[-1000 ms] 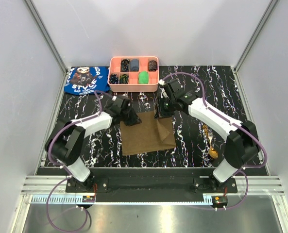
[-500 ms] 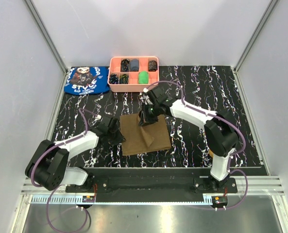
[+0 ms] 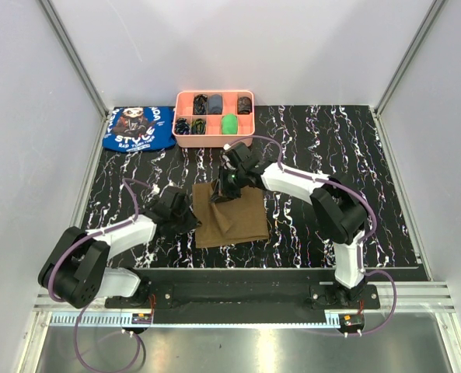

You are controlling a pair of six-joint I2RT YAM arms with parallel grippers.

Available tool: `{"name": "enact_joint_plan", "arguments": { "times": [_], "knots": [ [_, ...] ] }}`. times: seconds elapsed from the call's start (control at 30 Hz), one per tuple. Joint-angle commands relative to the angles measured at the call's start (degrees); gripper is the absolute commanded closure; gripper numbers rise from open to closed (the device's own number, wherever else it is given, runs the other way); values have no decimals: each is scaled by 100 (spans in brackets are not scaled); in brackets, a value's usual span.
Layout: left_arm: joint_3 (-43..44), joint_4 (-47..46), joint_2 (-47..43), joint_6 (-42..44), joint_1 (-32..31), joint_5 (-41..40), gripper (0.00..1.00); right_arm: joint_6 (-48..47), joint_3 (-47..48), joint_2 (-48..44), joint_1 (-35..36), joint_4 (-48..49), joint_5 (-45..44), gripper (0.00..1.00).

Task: Fold the napkin into a case and place the utensils inside
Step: Fold the rectangle-folded napkin at the center of the board.

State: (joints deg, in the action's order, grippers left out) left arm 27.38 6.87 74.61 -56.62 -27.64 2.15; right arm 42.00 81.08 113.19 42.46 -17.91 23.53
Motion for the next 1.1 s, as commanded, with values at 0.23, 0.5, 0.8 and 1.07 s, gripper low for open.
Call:
{"name": "enact_joint_plan", "arguments": {
  "times": [0.23, 0.5, 0.8, 1.07],
  "knots": [
    [-259, -37, -95, -51, 13, -268, 88, 502, 417, 511, 158, 402, -24, 100],
    [-294, 77, -254, -51, 13, -285, 88, 599, 585, 810, 193, 411, -24, 98],
    [-312, 331, -684, -121, 22, -294, 87, 555, 786, 1153, 193, 411, 186, 88],
    [56, 1429, -2151, 54, 626, -251, 82, 459, 1059, 1355, 245, 499, 802, 74]
  ]
}}
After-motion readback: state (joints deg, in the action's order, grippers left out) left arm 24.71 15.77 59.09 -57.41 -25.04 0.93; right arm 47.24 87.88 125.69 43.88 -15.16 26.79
